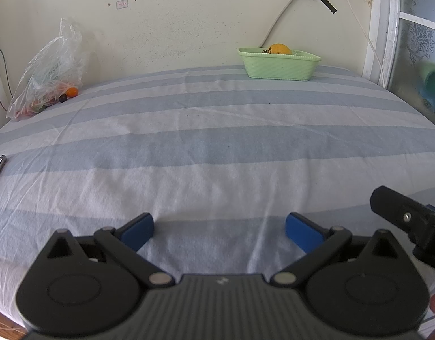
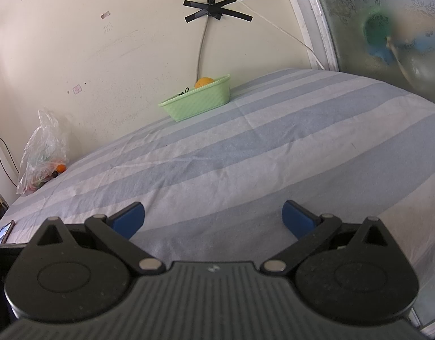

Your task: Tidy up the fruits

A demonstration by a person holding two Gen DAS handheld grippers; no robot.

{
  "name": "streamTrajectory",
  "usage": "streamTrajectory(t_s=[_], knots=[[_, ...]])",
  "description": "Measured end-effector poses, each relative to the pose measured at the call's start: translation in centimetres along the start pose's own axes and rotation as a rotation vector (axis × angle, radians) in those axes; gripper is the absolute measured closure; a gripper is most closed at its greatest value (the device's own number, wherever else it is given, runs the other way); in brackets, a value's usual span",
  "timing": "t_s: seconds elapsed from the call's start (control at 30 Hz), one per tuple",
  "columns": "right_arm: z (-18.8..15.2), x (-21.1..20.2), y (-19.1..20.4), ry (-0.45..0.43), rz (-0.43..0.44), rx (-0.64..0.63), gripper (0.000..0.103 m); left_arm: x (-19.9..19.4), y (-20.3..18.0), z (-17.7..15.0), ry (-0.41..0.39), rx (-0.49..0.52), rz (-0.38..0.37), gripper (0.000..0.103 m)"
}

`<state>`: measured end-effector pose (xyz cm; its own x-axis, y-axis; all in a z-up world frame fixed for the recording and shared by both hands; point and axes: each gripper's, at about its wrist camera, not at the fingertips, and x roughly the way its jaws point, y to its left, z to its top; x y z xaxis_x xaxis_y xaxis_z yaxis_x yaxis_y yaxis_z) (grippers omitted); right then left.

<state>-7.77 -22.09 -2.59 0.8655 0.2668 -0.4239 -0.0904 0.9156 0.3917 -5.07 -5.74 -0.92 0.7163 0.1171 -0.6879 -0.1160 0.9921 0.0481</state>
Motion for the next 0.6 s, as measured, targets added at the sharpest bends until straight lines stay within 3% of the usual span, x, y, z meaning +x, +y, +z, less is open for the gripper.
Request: streamTrajectory(t_s=[0.6], knots=[[0.07, -0.05, -0.04, -0.006, 0.001, 0.000, 0.000, 0.02, 0.40, 0.22, 0.002, -0.020, -0.005, 0.000]])
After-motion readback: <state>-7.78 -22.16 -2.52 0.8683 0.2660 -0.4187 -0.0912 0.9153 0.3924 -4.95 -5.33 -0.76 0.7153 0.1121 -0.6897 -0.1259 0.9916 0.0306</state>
